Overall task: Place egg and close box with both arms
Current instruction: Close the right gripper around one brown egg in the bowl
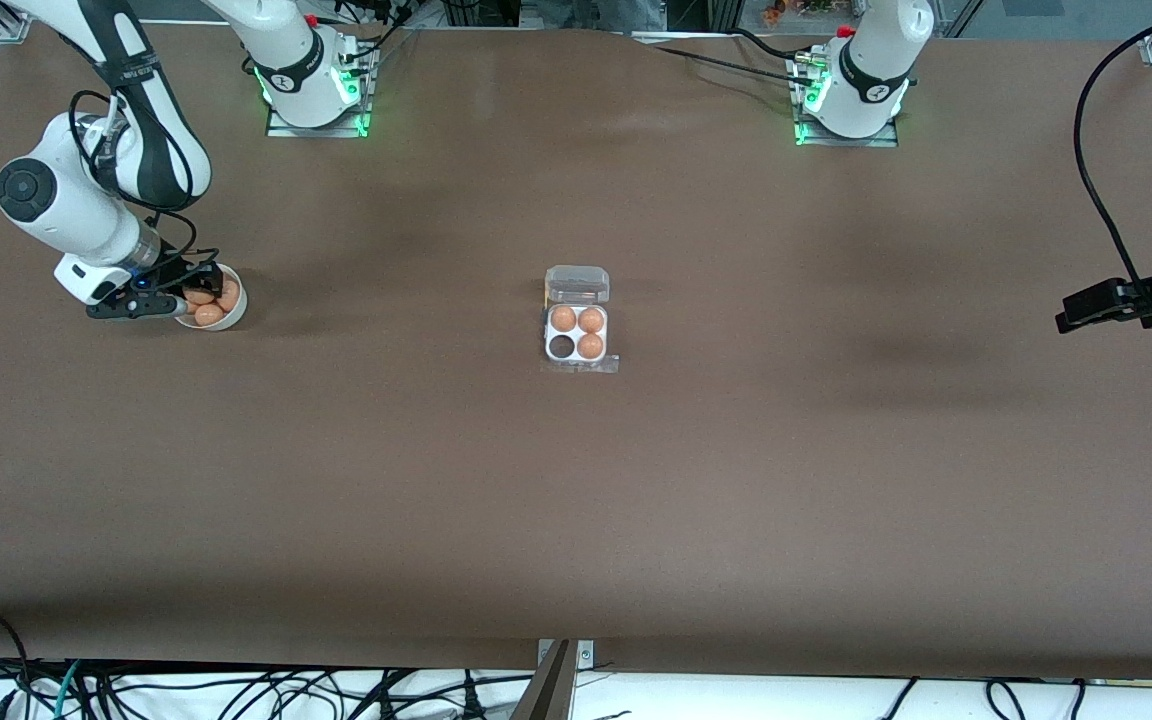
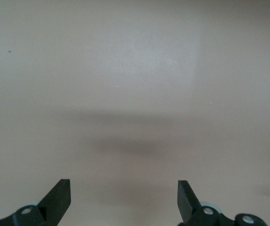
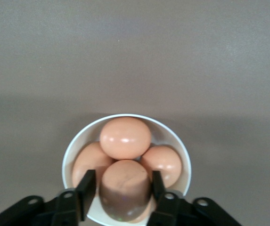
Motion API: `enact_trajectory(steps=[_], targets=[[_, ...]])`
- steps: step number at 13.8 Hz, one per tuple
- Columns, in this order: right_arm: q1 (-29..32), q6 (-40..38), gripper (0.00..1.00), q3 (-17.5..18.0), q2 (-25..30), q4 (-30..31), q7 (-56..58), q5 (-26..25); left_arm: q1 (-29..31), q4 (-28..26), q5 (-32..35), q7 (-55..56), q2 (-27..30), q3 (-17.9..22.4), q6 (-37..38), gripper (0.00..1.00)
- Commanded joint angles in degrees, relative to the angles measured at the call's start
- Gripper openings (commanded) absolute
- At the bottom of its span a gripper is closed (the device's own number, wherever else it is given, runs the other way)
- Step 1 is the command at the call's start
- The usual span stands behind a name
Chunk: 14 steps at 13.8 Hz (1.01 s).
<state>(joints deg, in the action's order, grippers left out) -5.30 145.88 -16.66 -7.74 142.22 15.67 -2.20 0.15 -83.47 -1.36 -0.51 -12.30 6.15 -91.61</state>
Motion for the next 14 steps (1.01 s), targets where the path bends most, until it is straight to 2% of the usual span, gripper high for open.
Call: enact_trajectory(steps=[1, 7, 14], targets=[[0.03, -0.33, 0.48, 0.22, -0.34, -0.63, 0.07, -0.52, 0.29, 0.58, -0.75, 0.07, -0.27, 0.01, 0.64, 1.00], [-0.14, -1.03, 0.32, 0.22, -0.61, -1.68, 0.24, -0.52, 0.21, 0.67, -0.75, 0.16, -0.27, 0.01, 0.64, 1.00], [-4.00, -19.03, 0.27, 0.22, -0.69, -15.11, -0.99, 0.26, 0.21, 0.67, -0.75, 0.07, -0.27, 0.01, 0.64, 1.00]])
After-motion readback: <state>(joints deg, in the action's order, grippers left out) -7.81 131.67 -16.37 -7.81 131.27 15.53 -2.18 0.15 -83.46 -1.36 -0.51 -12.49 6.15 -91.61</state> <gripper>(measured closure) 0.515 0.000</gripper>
